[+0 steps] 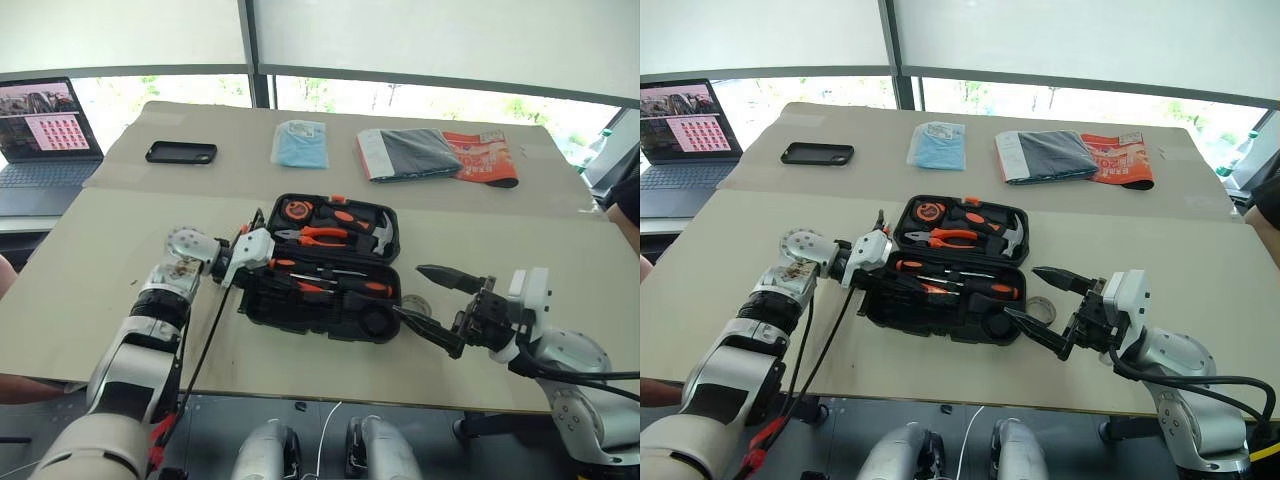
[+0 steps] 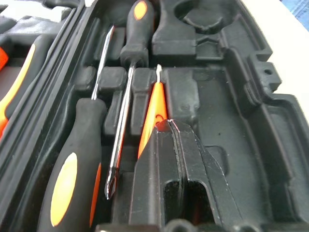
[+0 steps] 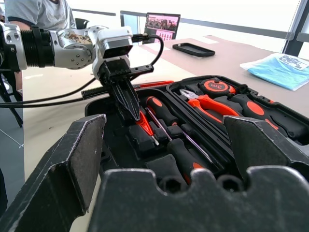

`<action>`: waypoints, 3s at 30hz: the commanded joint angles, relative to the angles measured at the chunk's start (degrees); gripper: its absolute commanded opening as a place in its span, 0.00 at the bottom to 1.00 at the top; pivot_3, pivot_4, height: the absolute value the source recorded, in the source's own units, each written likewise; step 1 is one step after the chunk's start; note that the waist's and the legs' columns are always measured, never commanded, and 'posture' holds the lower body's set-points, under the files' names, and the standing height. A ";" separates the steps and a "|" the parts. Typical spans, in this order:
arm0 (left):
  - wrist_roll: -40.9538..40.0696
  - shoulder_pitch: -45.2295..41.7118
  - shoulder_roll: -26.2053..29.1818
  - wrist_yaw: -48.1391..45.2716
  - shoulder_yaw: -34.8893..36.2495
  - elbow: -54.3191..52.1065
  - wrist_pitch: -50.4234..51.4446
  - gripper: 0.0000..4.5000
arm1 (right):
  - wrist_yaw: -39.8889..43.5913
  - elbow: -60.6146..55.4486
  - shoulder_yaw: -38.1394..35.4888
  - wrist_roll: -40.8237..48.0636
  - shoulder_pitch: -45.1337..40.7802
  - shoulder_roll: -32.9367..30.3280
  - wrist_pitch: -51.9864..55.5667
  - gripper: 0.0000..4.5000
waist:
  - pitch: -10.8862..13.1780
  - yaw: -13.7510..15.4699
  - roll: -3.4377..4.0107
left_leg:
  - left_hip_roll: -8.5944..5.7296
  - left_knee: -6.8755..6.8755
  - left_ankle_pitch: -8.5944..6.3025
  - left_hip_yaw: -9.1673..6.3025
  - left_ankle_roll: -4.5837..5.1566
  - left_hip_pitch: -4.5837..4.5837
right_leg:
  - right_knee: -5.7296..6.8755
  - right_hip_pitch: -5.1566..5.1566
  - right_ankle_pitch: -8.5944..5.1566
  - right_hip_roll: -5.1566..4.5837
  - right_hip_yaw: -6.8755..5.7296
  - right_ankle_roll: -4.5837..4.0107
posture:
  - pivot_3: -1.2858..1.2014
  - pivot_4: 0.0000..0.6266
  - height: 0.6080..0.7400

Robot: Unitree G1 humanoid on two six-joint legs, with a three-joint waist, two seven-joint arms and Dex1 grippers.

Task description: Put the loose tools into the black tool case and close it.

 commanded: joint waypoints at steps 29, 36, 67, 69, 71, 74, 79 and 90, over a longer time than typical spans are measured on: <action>-21.26 36.87 18.06 26.75 34.45 -41.08 39.75 0.84 | 8.21 4.87 -1.26 -6.11 2.42 -3.87 -12.10 1.00 | -0.01 -1.48 0.17 | 0.03 -0.37 0.11 0.03 -0.23 0.40 | -0.02 0.12 -0.01 -0.15 0.21 0.03 | 0.52 0.24 1.00; -21.20 50.09 19.63 36.80 44.83 -40.99 43.84 0.98 | 7.72 7.19 -1.74 -8.11 1.92 -1.18 -17.68 1.00 | 0.03 -0.09 0.19 | 0.08 -0.52 -0.09 -0.03 -0.90 0.35 | -0.08 -0.03 -0.05 -0.36 0.13 -0.03 | 0.52 0.24 1.00; -7.97 10.89 4.92 56.38 9.64 -31.08 58.45 0.98 | 4.91 2.43 0.94 -1.52 -15.18 -7.42 -0.57 1.00 | 0.03 0.19 0.22 | -0.02 -0.52 0.24 0.13 -0.58 0.30 | -0.02 0.01 0.02 -0.01 0.10 -0.13 | 0.52 0.24 1.00; -8.17 10.31 3.58 55.84 9.52 -29.80 58.89 0.93 | 5.04 2.52 0.92 -1.26 -15.20 -7.16 -0.59 1.00 | 0.03 0.25 0.22 | -0.02 -0.52 0.24 0.11 -0.56 0.30 | -0.02 0.02 0.02 -0.02 0.10 -0.12 | 0.52 0.24 1.00; -7.86 9.73 2.69 56.12 9.64 -28.09 58.72 0.83 | 5.23 2.61 1.20 -1.23 -15.20 -6.91 -0.68 1.00 | 0.03 0.42 0.23 | -0.02 -0.51 0.25 0.10 -0.56 0.31 | -0.01 0.03 0.02 -0.03 0.09 -0.12 | 0.52 0.24 1.00; -6.94 9.27 2.74 56.58 10.03 -26.93 58.15 0.58 | 5.30 2.51 1.53 -1.40 -15.29 -6.68 -0.70 1.00 | 0.03 0.52 0.23 | -0.03 -0.49 0.25 0.10 -0.54 0.32 | -0.01 0.05 0.02 -0.03 0.08 -0.11 | 0.52 0.24 1.00; -5.61 7.71 8.45 53.38 11.57 -29.10 54.41 0.37 | 6.25 2.47 0.68 0.11 -16.10 -7.54 -0.32 1.00 | 0.05 0.19 0.19 | -0.02 -0.49 0.25 0.10 -0.52 0.31 | 0.00 0.03 0.02 -0.02 0.09 -0.12 | 0.52 0.24 1.00; -14.20 6.46 18.55 4.94 5.87 -35.28 27.43 0.37 | 8.13 0.09 -4.07 2.93 -9.41 -11.75 2.80 1.00 | 0.06 0.67 0.22 | -0.01 -0.48 0.20 0.08 -0.52 0.14 | -0.14 -0.05 0.01 -0.26 -0.02 -0.15 | 0.52 0.24 1.00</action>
